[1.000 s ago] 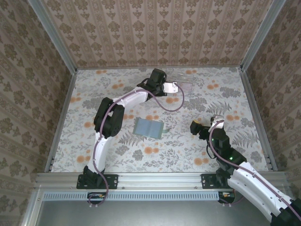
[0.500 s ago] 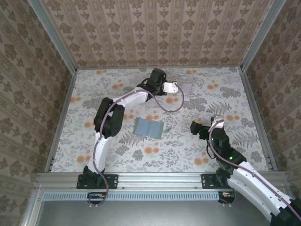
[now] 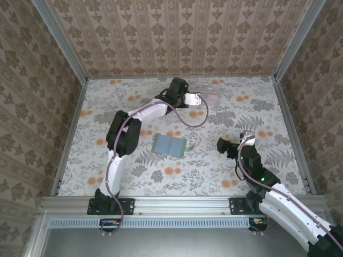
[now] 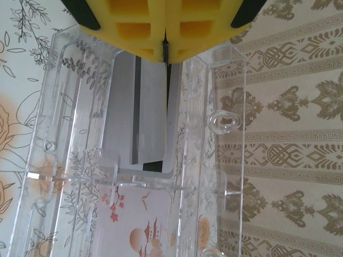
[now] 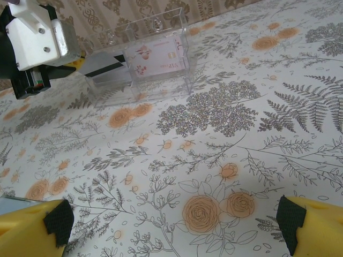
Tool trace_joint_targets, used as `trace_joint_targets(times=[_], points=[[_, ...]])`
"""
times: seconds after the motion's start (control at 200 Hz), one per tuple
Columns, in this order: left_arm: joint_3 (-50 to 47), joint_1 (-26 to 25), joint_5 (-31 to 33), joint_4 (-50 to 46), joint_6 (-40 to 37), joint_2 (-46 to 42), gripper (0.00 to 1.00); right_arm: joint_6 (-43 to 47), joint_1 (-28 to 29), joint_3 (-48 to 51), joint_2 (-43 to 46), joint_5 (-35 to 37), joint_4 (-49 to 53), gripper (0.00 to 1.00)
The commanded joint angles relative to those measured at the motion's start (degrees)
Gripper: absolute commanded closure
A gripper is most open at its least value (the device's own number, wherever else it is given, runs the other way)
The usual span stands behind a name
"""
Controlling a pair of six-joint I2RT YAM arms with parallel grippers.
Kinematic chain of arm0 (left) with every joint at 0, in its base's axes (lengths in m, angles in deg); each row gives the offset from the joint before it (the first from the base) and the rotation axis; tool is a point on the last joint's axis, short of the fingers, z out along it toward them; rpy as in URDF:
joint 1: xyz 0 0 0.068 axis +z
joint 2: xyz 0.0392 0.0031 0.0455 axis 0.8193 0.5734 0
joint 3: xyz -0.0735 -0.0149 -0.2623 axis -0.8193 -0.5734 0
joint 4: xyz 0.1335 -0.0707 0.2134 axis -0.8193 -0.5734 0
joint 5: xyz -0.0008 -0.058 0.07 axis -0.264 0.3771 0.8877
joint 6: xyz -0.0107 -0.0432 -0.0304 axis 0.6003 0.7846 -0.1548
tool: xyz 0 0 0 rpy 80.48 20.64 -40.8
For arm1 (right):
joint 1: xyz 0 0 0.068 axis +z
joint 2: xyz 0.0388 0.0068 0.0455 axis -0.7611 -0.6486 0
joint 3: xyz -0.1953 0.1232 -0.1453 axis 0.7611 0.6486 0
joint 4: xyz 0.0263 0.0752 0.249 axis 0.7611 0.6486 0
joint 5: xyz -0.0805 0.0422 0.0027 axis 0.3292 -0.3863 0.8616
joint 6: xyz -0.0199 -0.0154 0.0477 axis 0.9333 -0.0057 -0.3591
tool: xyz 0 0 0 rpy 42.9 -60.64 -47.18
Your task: Take the credit cards out of the card holder
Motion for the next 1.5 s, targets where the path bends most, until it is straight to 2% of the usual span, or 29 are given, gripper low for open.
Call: trace_joint_targets(times=[0.0, 0.385, 0.435, 0.64, 0.765, 1.085, 1.495], points=[[-0.1, 0.3, 0.2, 0.6, -1.0, 1.6, 1.0, -0.6, -0.5, 0.6, -0.2, -0.9, -2.1, 0.0], [1.7, -0.2, 0.3, 0.8, -0.6, 3.8, 1.0, -0.8, -0.7, 0.7, -0.7, -1.2, -2.3, 0.0], [2.0, -0.3, 0.8, 1.3, -0.2, 4.3, 0.91, -0.8, -0.7, 0.7, -0.7, -1.3, -2.3, 0.0], [2.1, -0.4, 1.6, 3.1, 0.6, 4.5, 0.86, -0.8, -0.9, 0.7, -0.7, -1.5, -2.3, 0.0], [2.2, -0.5, 2.2, 5.0, 1.3, 5.0, 0.61, -0.8, -1.0, 0.6, -0.8, -1.6, -2.3, 0.0], [4.2, -0.1, 5.2, 9.2, 3.3, 6.4, 0.6, -1.1, -1.2, 0.8, -1.1, -1.8, -2.6, 0.0], [7.2, 0.7, 6.9, 8.7, 5.5, 8.8, 0.59, -1.1, -1.4, 0.7, -2.7, -2.3, -3.3, 0.0]])
